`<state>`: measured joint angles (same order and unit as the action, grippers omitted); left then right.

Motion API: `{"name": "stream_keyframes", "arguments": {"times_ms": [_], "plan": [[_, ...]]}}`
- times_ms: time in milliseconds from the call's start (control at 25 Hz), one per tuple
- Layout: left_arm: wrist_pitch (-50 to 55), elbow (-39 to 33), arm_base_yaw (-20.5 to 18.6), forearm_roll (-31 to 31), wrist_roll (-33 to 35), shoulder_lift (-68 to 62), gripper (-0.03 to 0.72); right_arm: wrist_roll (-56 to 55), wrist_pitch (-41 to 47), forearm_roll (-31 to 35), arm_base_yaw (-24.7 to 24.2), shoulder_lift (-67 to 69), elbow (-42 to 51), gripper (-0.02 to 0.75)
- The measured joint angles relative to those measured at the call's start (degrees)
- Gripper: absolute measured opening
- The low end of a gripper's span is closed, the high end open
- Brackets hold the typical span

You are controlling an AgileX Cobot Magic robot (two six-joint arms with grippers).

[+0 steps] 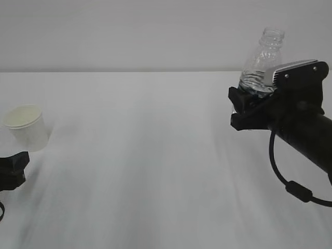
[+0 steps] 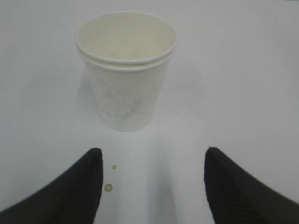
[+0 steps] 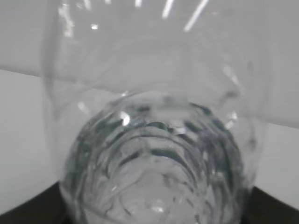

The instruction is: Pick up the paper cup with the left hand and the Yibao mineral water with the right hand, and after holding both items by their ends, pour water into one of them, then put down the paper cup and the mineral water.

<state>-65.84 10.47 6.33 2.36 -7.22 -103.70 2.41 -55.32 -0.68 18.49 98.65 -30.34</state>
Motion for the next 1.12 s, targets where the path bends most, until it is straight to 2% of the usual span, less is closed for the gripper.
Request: {"name": "stream_keyframes", "arguments": {"times_ms": [560, 1120], "plan": [[0.0, 0.0, 0.0, -1.9, 0.0, 0.0, 0.479, -2.8, 4.4, -4.0, 0.0, -10.9, 5.2, 0.418], [0.0, 0.0, 0.0, -2.4, 0.0, 0.0, 0.467, -13.8, 10.0, -20.1, 0.0, -19.7, 5.5, 0.417]]}}
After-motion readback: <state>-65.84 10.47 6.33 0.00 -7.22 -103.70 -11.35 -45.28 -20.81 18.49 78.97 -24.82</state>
